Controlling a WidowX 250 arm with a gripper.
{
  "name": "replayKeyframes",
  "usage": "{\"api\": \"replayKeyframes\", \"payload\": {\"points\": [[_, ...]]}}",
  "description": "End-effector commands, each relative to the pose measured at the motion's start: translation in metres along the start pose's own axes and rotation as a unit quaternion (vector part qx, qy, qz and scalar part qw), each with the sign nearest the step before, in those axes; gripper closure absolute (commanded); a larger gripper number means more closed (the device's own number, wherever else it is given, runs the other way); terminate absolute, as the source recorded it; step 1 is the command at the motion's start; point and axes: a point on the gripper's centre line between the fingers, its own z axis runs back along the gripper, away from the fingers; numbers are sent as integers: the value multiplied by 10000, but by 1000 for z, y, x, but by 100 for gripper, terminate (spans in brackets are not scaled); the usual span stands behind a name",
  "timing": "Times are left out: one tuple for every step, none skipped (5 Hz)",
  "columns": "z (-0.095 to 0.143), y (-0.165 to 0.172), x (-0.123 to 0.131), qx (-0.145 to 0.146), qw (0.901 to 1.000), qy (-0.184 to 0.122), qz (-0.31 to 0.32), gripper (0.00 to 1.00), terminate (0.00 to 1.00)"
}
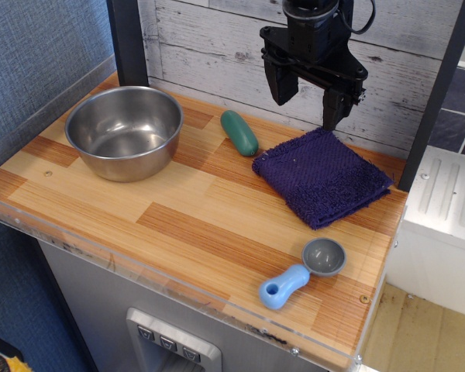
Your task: Slide the blue cloth to the left of the blue scooper.
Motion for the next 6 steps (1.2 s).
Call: {"api": "replayKeyframes", "payload": {"points": [[0, 0, 0, 0, 10000, 0, 0, 0, 0], [-18, -2, -4, 9, 9998, 168, -86, 0, 0], [-35, -2, -11, 66, 9994, 315, -150, 0, 0], [-49, -6, -15, 31, 9989, 417, -217, 0, 0], [-57, -13, -19, -48, 9984, 497, -281, 0, 0], [-64, -15, -26, -47, 9978, 588, -287, 0, 0]]}}
